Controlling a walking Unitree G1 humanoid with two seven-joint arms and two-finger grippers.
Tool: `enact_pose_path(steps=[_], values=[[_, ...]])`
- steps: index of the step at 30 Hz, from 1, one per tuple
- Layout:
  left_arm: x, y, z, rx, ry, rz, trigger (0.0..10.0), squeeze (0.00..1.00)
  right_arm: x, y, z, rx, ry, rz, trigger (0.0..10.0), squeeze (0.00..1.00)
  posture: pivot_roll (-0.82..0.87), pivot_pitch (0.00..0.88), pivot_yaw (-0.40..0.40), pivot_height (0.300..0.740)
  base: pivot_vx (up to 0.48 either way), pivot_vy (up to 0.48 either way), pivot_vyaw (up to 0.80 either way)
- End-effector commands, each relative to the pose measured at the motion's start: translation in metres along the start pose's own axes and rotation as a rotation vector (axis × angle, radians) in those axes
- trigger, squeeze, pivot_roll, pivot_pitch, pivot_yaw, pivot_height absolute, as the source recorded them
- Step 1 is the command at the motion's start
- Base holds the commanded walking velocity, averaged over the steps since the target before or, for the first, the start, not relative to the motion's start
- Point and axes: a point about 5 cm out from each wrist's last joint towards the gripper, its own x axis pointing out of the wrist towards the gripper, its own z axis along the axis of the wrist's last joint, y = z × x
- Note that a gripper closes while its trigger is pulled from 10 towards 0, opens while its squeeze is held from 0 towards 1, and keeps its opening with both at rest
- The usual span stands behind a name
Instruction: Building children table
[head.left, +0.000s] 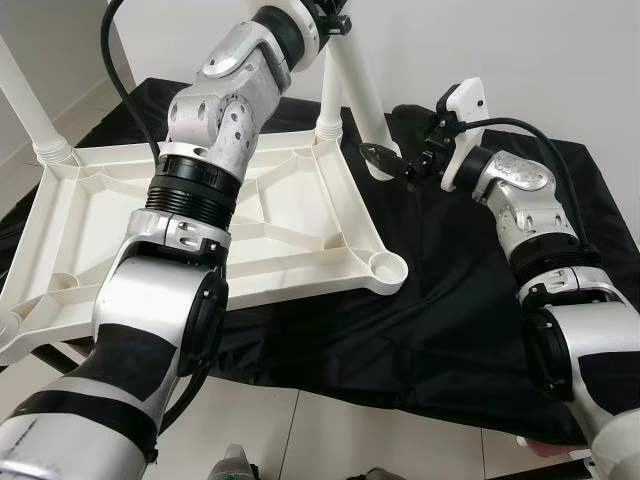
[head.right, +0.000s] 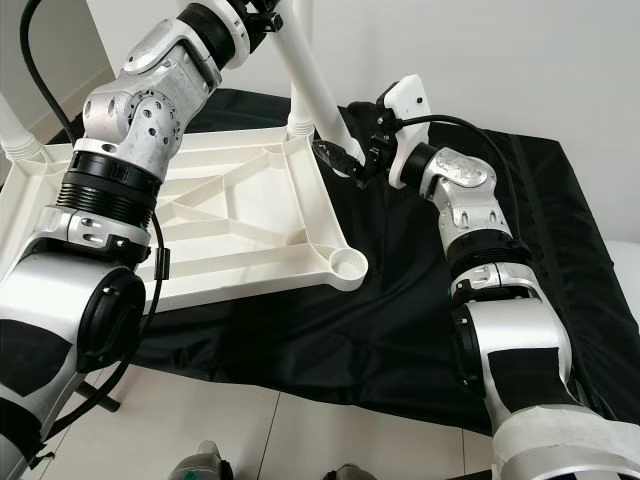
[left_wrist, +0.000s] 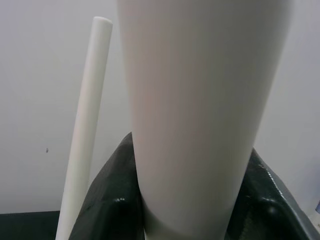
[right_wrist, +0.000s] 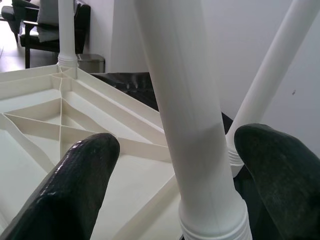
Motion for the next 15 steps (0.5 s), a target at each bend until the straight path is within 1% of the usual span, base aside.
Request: enact_pose_path(steps=[1, 4, 6, 13, 14, 15], values=[[-0.001, -0.015, 0.002, 0.002, -0.007, -0.217, 10.0, 0.0, 0.003, -0.002, 0.005, -0.023, -0.003, -0.009, 10.0, 0.0, 0.04, 0.0, -0.036, 0.74, 0.0, 0.0, 0.0], [-0.001, -0.017, 0.002, -0.004, -0.006, -0.222, 10.0, 0.0, 0.005, -0.002, 0.006, -0.032, 0.0, -0.011, 10.0, 0.0, 0.04, 0.0, -0.037, 0.74, 0.0, 0.0, 0.0], [-0.001, -0.022, 0.0, -0.016, -0.002, -0.236, 10.0, 0.0, 0.009, -0.002, 0.008, -0.054, 0.008, -0.014, 10.0, 0.0, 0.03, 0.0, -0.036, 0.74, 0.0, 0.0, 0.0], [-0.001, -0.026, -0.001, -0.027, 0.0, -0.248, 10.0, 0.0, 0.013, -0.001, 0.008, -0.065, 0.014, -0.015, 10.0, 0.0, 0.03, 0.0, -0.038, 0.74, 0.0, 0.0, 0.0], [-0.001, -0.028, -0.001, -0.032, 0.0, -0.255, 10.0, 0.0, 0.015, 0.001, 0.009, -0.066, 0.015, -0.01, 9.5, 0.0, 0.04, 0.0, -0.038, 0.74, 0.0, 0.0, 0.0], [-0.001, -0.028, -0.001, -0.032, 0.0, -0.255, 10.0, 0.0, 0.015, 0.001, 0.009, -0.066, 0.015, -0.01, 9.5, 0.0, 0.04, 0.0, -0.038, 0.74, 0.0, 0.0, 0.0]])
